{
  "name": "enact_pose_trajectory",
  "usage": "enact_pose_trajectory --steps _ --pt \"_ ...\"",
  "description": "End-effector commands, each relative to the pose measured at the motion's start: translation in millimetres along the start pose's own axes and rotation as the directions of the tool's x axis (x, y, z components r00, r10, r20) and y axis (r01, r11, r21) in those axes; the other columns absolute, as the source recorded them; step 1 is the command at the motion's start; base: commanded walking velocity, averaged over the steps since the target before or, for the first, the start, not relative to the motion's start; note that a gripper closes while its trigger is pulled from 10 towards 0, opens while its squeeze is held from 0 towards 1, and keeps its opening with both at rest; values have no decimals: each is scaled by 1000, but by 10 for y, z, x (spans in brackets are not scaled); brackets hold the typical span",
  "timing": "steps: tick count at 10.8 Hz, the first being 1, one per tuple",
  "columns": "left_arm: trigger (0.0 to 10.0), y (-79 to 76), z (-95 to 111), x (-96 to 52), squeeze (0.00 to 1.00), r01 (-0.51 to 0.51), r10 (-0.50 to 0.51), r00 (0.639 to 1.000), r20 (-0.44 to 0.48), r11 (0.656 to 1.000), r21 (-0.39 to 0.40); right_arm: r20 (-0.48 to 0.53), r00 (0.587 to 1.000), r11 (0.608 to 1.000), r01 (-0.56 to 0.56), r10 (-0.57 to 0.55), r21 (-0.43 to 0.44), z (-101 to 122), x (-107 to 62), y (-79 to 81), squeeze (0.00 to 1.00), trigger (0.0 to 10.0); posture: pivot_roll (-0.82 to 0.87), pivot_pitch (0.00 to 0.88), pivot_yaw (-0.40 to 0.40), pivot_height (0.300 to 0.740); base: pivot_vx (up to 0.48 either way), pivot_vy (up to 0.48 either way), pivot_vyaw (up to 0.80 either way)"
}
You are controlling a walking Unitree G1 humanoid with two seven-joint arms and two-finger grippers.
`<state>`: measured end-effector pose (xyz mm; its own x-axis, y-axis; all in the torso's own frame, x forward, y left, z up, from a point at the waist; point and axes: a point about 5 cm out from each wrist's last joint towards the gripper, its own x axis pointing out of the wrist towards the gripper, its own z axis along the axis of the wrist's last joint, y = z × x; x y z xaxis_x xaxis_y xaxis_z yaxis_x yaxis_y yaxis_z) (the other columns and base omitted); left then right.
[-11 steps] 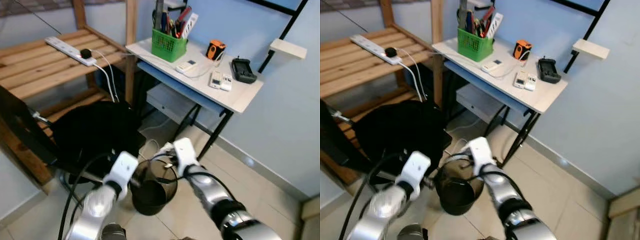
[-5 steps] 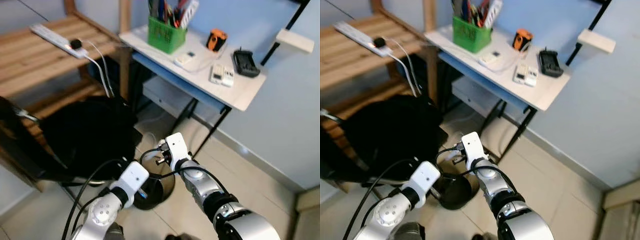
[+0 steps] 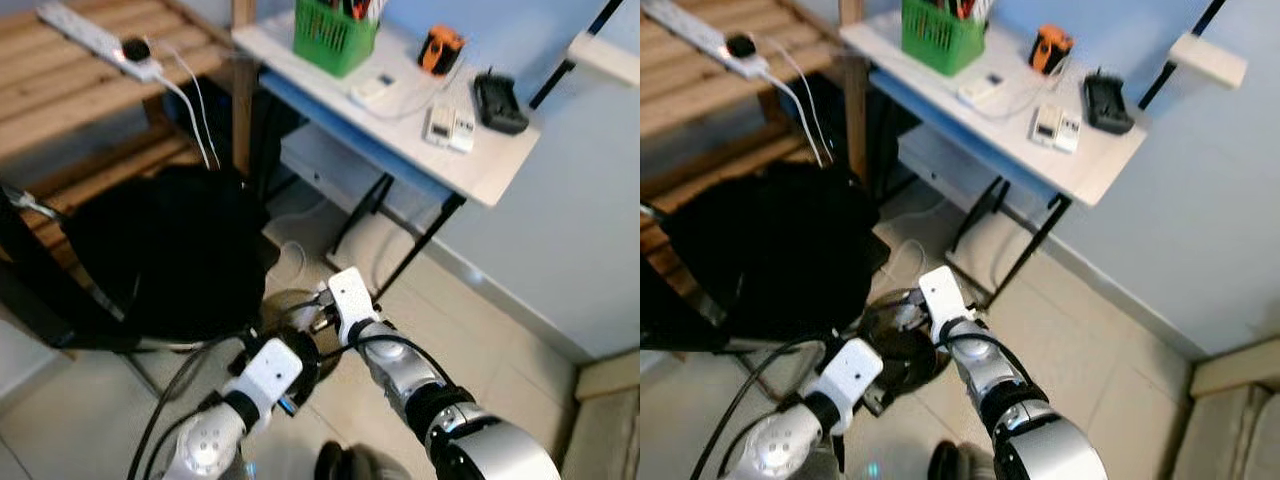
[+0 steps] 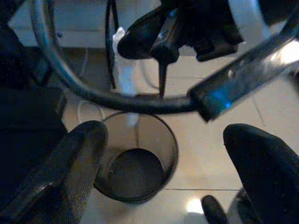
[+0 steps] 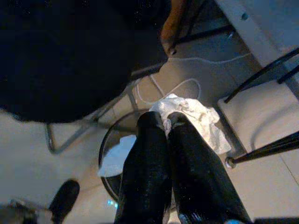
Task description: Clean up the room
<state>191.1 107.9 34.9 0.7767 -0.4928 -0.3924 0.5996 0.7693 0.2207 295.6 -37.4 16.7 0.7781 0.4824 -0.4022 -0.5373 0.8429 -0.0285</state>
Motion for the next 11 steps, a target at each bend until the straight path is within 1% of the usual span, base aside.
enact_pose_trajectory --steps 1,2,4,6,8,9,11 --pt "10000 -63 91 -3 0 26 -25 998 53 999 -26 -4 999 999 -38 38 19 47 52 189 0 10000 373 236 -209 726 0 0 0" --pt "10000 -74 103 -4 0 38 -36 997 63 999 -31 -2 999 999 -34 34 28 54 54 182 0 10000 371 234 -205 726 0 0 0" --pt "10000 -98 78 -19 0 51 -50 997 53 998 -24 -9 1000 1000 -13 13 28 39 48 147 0 10000 353 224 -188 726 0 0 0" --pt "10000 -63 62 -19 0 58 -57 997 46 998 -16 -18 1000 998 20 -19 55 25 45 122 0 10000 337 202 -163 726 0 0 0" --pt "10000 -15 83 -2 0 62 -61 997 50 998 -2 -16 1000 994 28 -26 110 42 57 148 0 10000 335 198 -156 726 0 0 0" --pt "10000 20 102 11 0 59 -59 997 56 998 5 -20 999 987 39 -36 158 38 58 140 0 10000 330 188 -148 726 0 0 0" --pt "10000 106 118 28 0 63 -65 996 60 998 30 -14 998 972 70 -69 223 69 64 85 0 10000 335 155 -109 726 0 0 0"
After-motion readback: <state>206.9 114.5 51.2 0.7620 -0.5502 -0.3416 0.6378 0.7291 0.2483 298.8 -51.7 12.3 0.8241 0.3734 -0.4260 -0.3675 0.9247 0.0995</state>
